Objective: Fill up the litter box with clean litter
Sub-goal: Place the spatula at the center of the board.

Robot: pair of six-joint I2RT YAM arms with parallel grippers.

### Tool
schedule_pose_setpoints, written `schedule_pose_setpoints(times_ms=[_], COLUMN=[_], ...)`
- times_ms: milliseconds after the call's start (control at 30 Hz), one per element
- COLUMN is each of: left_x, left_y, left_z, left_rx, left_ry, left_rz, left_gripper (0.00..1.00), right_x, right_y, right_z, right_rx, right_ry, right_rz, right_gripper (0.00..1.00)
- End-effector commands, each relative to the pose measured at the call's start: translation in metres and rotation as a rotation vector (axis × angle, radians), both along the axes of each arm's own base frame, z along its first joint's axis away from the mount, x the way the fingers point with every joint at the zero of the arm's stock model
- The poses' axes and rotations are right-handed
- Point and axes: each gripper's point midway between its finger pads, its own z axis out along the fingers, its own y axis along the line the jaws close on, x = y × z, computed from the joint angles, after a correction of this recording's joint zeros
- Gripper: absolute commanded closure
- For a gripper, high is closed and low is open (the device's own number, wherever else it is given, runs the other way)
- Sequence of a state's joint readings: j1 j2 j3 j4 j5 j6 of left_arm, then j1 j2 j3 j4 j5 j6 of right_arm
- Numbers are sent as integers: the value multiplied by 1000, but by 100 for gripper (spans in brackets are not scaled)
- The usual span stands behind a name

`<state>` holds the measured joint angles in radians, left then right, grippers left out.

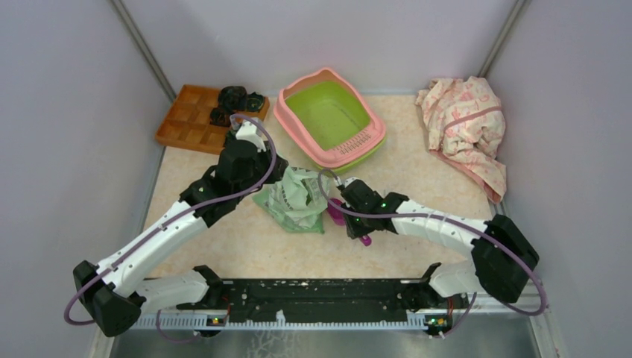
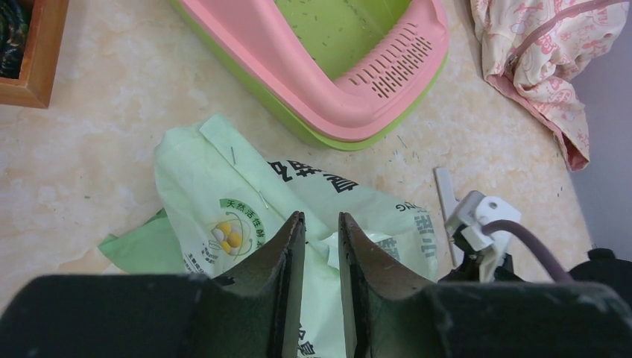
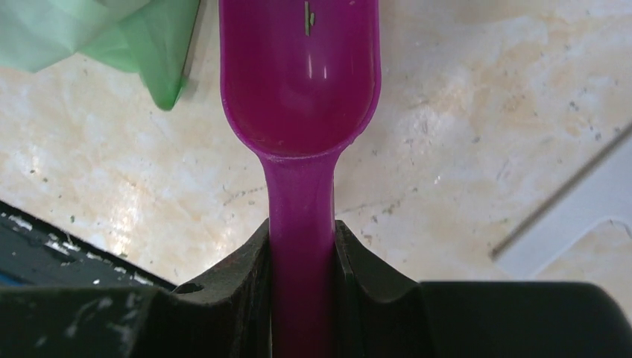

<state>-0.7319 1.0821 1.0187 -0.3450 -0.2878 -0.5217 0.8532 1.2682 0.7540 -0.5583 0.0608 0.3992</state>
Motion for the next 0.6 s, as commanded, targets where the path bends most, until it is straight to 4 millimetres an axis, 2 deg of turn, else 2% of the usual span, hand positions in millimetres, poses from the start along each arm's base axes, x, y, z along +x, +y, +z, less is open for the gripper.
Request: schedule_pose_setpoints(times_ms=[0, 167, 300, 567], left_x=[-3, -4, -4, -4], left_y=[4, 5, 3, 1], left_z=[9, 5, 3, 3], left_rx=[-2, -2, -5, -11], left_ry=[-23, -17, -12, -9], left_rz=[4, 6, 0, -4], left_gripper=[71, 71, 71, 71], right_x=[35, 33, 27, 13], right_y=[31, 24, 15, -1], right_z=[18, 13, 12, -8], right_rx=[76, 64, 71, 101], right_ry=[-123, -131, -136, -121], right_rz=[27, 14, -13, -96], right_gripper=[97, 88, 74, 69])
